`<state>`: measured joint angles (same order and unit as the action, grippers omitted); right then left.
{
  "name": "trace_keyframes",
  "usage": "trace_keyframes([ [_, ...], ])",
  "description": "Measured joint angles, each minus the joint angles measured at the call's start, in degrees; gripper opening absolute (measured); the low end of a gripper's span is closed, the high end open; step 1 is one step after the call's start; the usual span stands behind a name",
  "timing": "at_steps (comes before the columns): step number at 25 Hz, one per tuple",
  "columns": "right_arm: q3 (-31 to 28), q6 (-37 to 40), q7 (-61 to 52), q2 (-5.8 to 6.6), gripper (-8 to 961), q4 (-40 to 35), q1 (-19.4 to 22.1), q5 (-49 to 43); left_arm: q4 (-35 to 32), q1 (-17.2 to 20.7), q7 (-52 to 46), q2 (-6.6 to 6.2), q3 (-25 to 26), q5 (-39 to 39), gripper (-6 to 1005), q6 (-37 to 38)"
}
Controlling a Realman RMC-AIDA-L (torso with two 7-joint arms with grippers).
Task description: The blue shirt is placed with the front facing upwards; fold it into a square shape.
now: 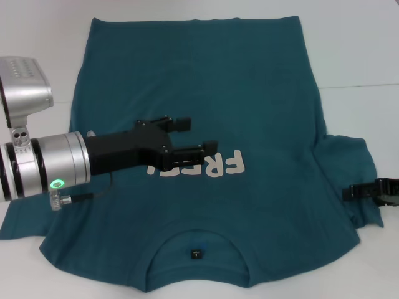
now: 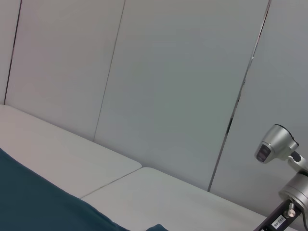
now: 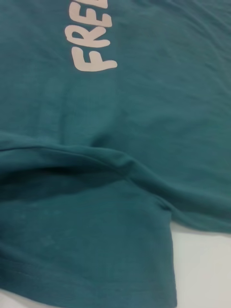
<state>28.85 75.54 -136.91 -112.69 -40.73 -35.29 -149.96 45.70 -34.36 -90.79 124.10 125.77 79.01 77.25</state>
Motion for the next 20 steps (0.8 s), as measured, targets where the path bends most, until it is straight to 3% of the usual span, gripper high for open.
trace_keyframes([
  [15,-0.05,-0.16,-0.54,-0.07,705,0.06,0.07,-0.01,0.0,0.27,0.0,0.0,0.0,0.09,875,0.0],
  [20,-0.06,-0.5,-0.68,-0.09,702,0.03,-0.01,-0.13,0.0,0.34,0.0,0.0,0.09,0.09,875,0.0],
])
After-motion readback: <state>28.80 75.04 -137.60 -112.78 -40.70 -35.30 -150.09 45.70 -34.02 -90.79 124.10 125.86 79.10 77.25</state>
